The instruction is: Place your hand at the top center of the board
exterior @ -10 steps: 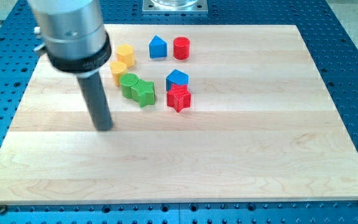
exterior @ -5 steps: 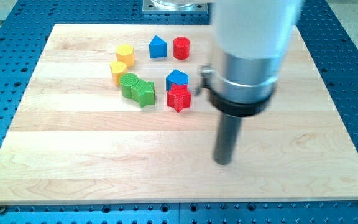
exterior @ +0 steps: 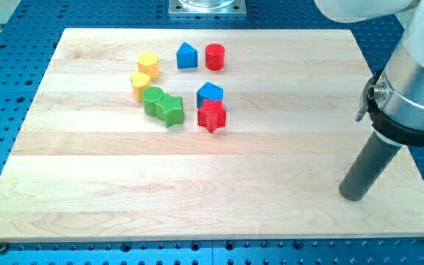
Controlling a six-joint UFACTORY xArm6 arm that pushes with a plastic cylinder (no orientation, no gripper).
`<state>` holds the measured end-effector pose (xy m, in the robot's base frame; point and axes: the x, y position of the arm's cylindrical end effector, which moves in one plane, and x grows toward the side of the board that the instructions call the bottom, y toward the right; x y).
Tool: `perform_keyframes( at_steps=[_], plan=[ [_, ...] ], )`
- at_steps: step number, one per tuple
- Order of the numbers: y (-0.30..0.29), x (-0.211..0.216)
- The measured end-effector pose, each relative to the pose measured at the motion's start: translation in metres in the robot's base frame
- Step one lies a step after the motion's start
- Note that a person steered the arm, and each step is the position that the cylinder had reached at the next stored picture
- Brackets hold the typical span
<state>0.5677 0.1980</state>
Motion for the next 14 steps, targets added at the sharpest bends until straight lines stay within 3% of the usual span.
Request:
perform_keyframes(
  at_steps=[3,5,7,9,10,14],
  plan=[
    [0.005,-0.057],
    [0.006,-0.057],
    [-0.006,-0.102],
    [-0.005,-0.211],
    [-0.005,-0.242],
    [-0.005,-0.281]
  ],
)
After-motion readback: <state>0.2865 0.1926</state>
